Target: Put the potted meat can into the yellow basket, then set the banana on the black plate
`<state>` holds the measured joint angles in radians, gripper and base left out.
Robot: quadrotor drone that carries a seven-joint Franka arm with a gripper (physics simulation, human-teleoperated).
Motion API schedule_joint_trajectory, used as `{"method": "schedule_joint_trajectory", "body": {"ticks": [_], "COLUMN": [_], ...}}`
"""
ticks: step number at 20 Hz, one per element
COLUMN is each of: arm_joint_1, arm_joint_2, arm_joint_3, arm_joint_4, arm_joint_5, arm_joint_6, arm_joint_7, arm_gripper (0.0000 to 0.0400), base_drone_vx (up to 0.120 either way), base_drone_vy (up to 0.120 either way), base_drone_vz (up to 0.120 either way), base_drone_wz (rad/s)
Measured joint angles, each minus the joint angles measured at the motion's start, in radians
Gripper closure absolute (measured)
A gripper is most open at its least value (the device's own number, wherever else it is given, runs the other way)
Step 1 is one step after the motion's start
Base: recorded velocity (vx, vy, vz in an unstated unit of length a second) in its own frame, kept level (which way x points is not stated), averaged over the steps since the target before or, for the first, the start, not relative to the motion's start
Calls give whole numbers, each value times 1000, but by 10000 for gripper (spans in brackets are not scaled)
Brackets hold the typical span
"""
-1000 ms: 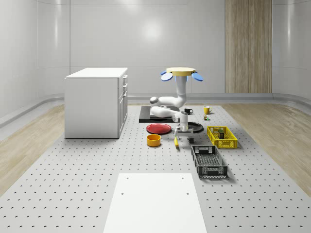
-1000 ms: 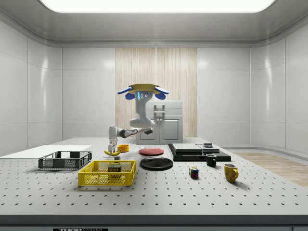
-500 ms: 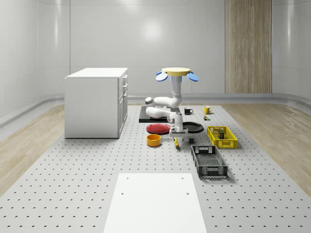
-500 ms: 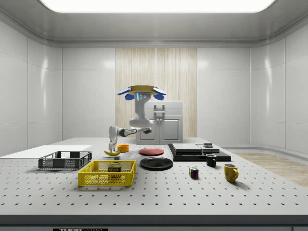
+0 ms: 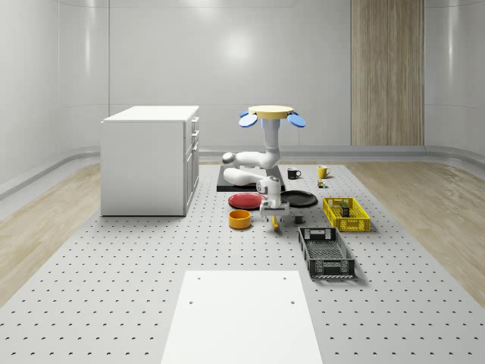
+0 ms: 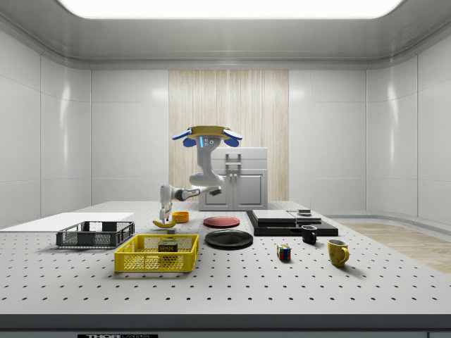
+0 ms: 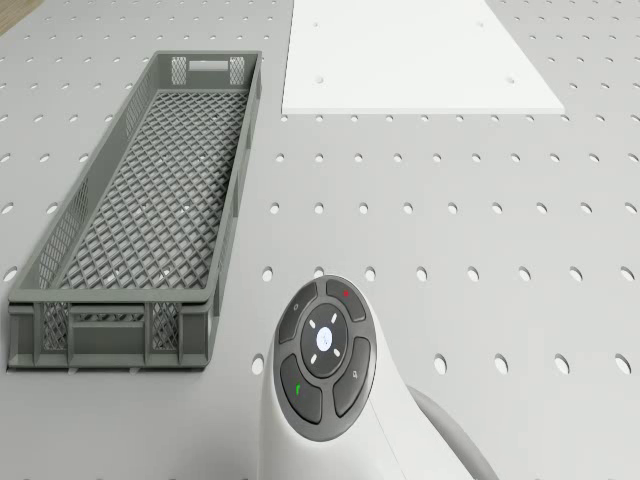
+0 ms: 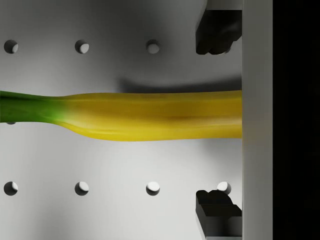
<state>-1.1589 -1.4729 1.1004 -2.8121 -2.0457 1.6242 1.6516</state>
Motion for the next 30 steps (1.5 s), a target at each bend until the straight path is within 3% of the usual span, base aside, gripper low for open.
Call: {"method": "schedule_joint_trajectory", "body": {"ticks": [6,18,21,24,30], "arm_joint_1": [-11,-28,-27,-26,-22], "arm_joint_2": [5,28,32,35,40], "arm_joint_3": [-53,-97,-101,-103,-100], "arm_joint_4": [25,46,48,48,45], "arm_joint_5": [-51,-98,-103,-106,-109], "arm_joint_6": [23,26,24,21,12], "arm_joint_7": [-2,6,4,3,19], "arm_gripper": [0,0,121,189,203], "base_drone_vx": [0,0,0,0,0], "base_drone_vy": [0,0,0,0,0], "base_drone_vz": [0,0,0,0,0], "base_drone_wz": [0,0,0,0,0]}}
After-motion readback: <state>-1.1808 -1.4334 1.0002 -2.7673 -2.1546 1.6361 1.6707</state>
